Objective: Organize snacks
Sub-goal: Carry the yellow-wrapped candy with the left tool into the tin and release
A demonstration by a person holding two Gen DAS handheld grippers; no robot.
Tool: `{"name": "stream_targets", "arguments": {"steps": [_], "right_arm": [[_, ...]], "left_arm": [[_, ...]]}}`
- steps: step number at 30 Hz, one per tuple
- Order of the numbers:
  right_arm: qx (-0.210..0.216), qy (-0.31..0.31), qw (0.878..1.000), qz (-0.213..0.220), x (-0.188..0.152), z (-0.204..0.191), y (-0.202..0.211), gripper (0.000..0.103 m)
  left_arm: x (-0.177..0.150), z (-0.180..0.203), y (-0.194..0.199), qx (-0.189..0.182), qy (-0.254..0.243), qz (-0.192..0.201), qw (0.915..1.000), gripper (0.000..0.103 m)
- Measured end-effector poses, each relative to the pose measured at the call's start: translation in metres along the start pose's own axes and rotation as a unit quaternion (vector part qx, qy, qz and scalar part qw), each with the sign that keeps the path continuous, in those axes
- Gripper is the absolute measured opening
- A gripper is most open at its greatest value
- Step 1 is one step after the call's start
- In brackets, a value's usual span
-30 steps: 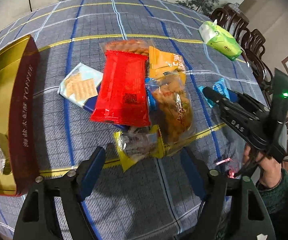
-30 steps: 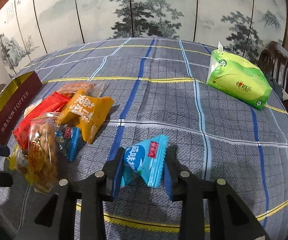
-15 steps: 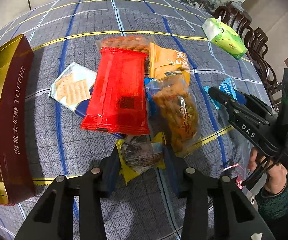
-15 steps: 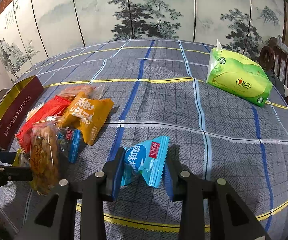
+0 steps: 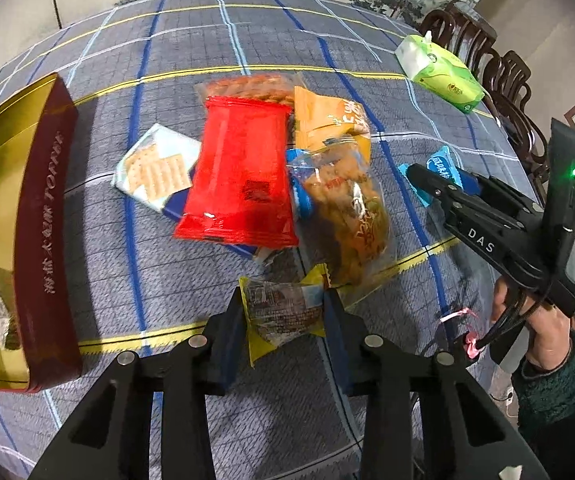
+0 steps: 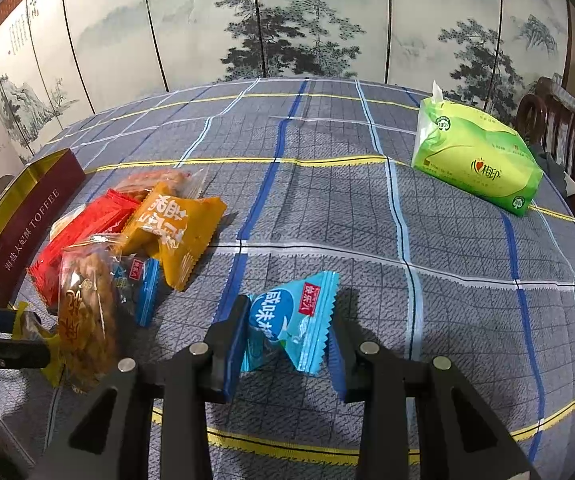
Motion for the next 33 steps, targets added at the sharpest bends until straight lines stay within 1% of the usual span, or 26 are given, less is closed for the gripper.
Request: {"name": "stream_targets", "arguments": {"steps": [9, 11, 15, 18, 19, 21, 24, 27, 30, 33], "right_arm": [[-0.006, 0.002, 1.000, -0.001, 0.000, -0.001, -0.001, 0.035], [-0.007, 0.003, 1.000, -0.001, 0.000, -0.001, -0.001, 0.035], [-0.009, 0.004, 1.000, -0.001, 0.000, -0.002, -0.001, 0.035], [-0.010, 0.004, 1.000, -0.001, 0.000, -0.002, -0.001, 0.035], [-0.010, 0.004, 1.000, -0.001, 0.000, -0.002, -0.001, 0.035], [-0.011, 0.004, 1.000, -0.001, 0.000, -0.002, -0.001, 0.035], [-0.012, 0.004, 1.000, -0.001, 0.000, -0.003, -0.001, 0.035], [-0.012, 0.004, 1.000, -0.001, 0.000, -0.002, -0.001, 0.035], [-0.013, 0.004, 1.000, -0.001, 0.000, -0.002, -0.001, 0.035], [-0.013, 0.003, 1.000, -0.001, 0.000, -0.002, -0.001, 0.035]], "left_arm": [[-0.002, -0.017, 0.019, -0.001, 0.013, 0.013, 0.9998, 0.033], [0.000, -0.022, 0.027, 0.003, 0.015, 0.021, 0.9997, 0.033], [0.006, -0.041, 0.052, 0.014, 0.025, 0.049, 0.9984, 0.033], [0.011, -0.064, 0.072, 0.036, 0.044, 0.071, 0.9959, 0.033], [0.014, -0.077, 0.081, 0.047, 0.057, 0.081, 0.9939, 0.033], [0.016, -0.095, 0.091, 0.058, 0.071, 0.090, 0.9918, 0.033], [0.022, -0.132, 0.104, 0.091, 0.099, 0.098, 0.9861, 0.033], [0.026, -0.160, 0.106, 0.113, 0.117, 0.094, 0.9822, 0.033], [0.027, -0.193, 0.100, 0.134, 0.139, 0.077, 0.9782, 0.033], [0.026, -0.211, 0.092, 0.148, 0.145, 0.064, 0.9762, 0.034]]}}
Point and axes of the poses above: each gripper's, at about its wrist camera, not at the fingertips, and y roughly against the way its jaws point, z to its right, x to its top, the point moved 4 cm from there along -y, roughly the way its jaws point, and after that the axes turned 15 degrees about -z, right-handed, at the moved point
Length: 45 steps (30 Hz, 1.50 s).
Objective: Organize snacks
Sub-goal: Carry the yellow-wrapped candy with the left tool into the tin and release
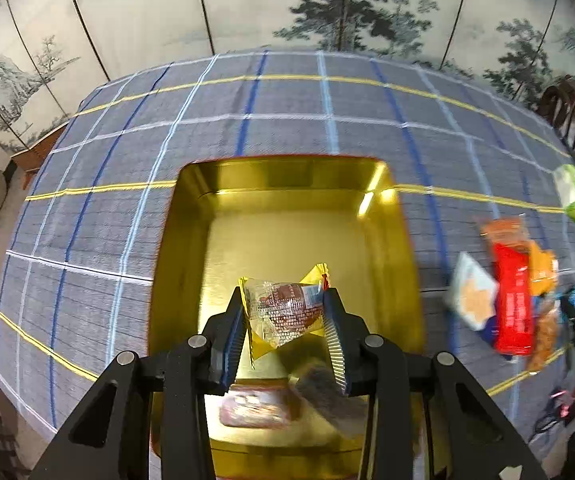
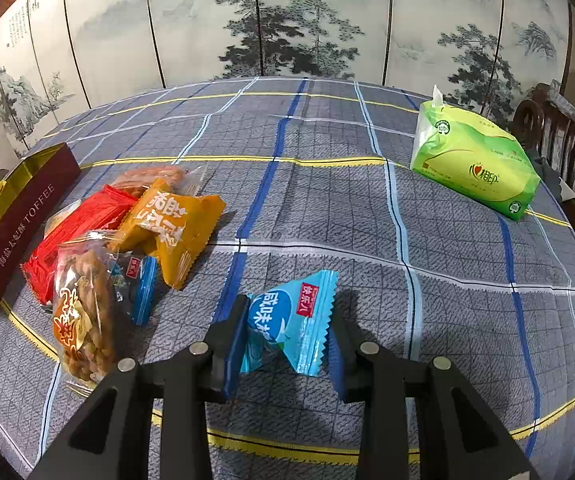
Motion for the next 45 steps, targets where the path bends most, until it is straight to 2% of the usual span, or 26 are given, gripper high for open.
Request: {"name": "stream_targets", "arguments": {"steps": [10, 24, 29, 38, 45], "right_arm": [[-0.001, 0.000, 1.000, 0.000, 0.000, 0.001, 0.000, 0.035], [-0.002, 0.000, 1.000, 0.000, 0.000, 0.000, 0.000, 0.035], [-0.002, 0.000, 1.000, 0.000, 0.000, 0.001, 0.000, 0.035], [-0.005, -0.003, 1.000, 0.000, 0.000, 0.001, 0.000, 0.035], [-0.016, -0.015, 1.000, -0.012, 0.003, 0.000, 0.000, 0.035]], "left_arm": [[-0.003, -0.018, -0.034, 0.008, 0.011, -0.035, 0.9993, 0.034], [-0.007, -0.027, -0.046, -0.002, 0.022, -0.051, 0.9985, 0.040], [-0.010, -0.031, -0.040, -0.007, 0.031, -0.043, 0.9986, 0.055], [-0.021, -0.027, -0.019, -0.026, 0.040, -0.028, 0.9985, 0.056], [-0.036, -0.013, 0.004, -0.016, 0.025, 0.005, 0.9995, 0.065]]}}
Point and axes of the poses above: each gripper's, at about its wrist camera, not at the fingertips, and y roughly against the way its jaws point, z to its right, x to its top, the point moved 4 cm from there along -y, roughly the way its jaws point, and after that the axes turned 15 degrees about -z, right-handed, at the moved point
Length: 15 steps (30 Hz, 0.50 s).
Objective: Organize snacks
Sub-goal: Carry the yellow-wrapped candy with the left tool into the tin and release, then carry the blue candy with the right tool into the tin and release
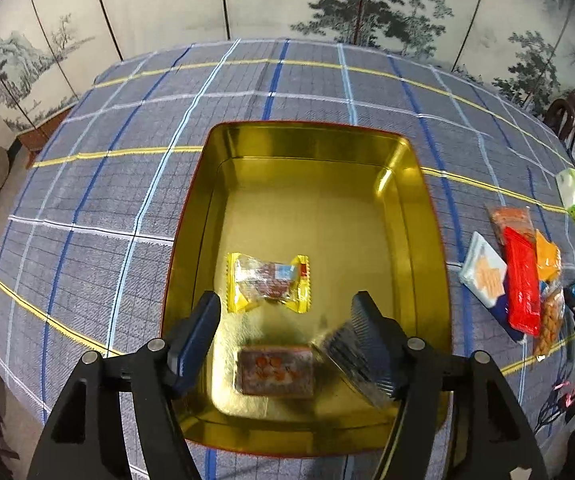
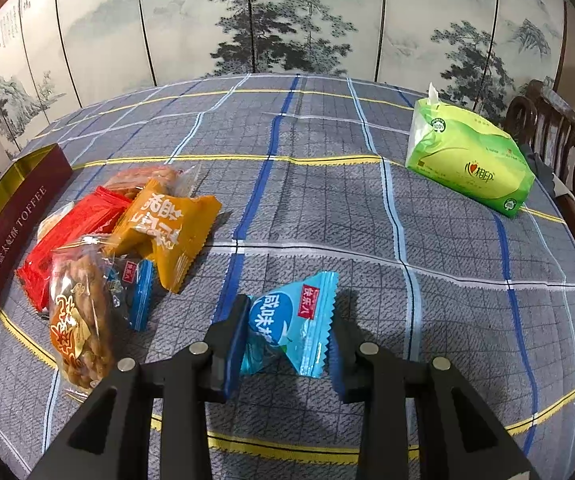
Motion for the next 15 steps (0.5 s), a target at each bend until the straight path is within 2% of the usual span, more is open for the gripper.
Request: {"name": "stream_targets", "arguments": {"steps": [5, 10, 15], "right_arm": [[-0.013, -0.008, 1.000, -0.008, 0.002, -0.002, 0.003, 0.031], [-0.021, -0.007, 1.000, 0.008, 0.005, -0.007, 0.022, 0.031], [0.005, -0.011, 1.000, 0.028, 0.014, -0.019, 0.046, 0.031]], "left_arm": [[-0.010, 0.006, 0.006, 0.000, -0.001, 0.018, 0.9998, 0.071], [-0.019, 0.005, 0.009, -0.026, 0.007, 0.033, 0.9991, 0.079], [-0.027, 0.001, 0.009, -0.025, 0.020, 0.036, 0.9988, 0.080]]}}
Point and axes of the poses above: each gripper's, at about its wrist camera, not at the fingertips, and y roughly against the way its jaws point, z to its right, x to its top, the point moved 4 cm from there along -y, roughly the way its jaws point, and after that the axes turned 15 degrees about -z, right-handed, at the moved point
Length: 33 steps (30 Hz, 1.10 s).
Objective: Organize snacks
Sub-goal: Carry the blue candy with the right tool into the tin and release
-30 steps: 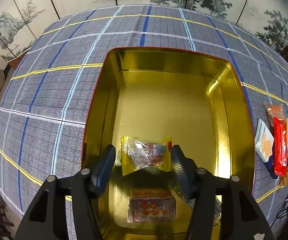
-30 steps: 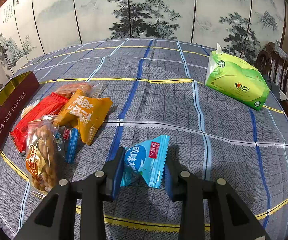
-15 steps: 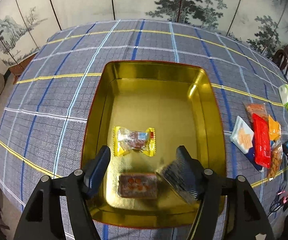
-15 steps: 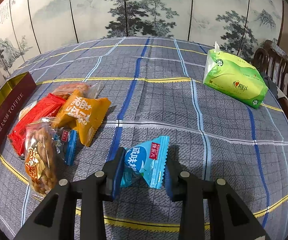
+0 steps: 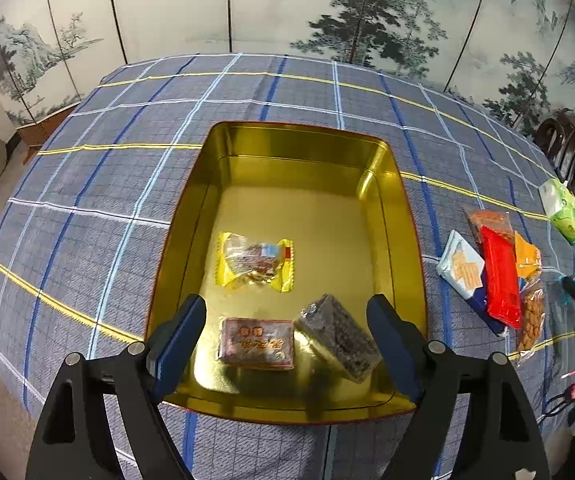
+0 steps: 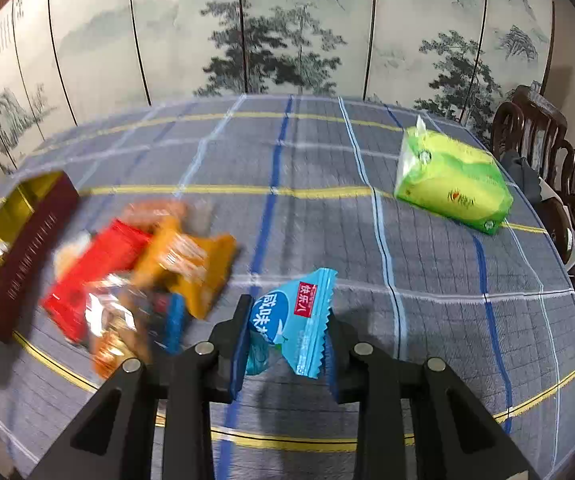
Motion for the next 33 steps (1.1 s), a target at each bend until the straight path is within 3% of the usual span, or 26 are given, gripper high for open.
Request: {"name": "stream_targets", "arguments": {"steps": [7, 15, 21, 33], "right_arm": [[0.084, 0.061, 0.994, 0.035, 0.020, -0.068, 0.030, 0.031], [0.155, 0.166, 0.973, 0.034, 0.028, -0.176, 0.035, 0.031], [0.171, 0.211, 0.962, 0.025, 0.027, -0.227, 0.029, 0.031], [0.158, 0.271, 0.949, 0.014, 0.034, -0.282, 0.017, 0.031]], "left_arm": [[-0.008, -0.018, 0.006, -0.016, 0.044, 0.017, 0.9987, 0.083], [-0.025, -0.041, 0.015, 0.009, 0.071, 0.016, 0.9973, 0.083], [-0.034, -0.053, 0.020, 0.036, 0.082, 0.017, 0.9958, 0.083], [-0.046, -0.074, 0.026, 0.058, 0.107, 0.014, 0.9925, 0.083]]}}
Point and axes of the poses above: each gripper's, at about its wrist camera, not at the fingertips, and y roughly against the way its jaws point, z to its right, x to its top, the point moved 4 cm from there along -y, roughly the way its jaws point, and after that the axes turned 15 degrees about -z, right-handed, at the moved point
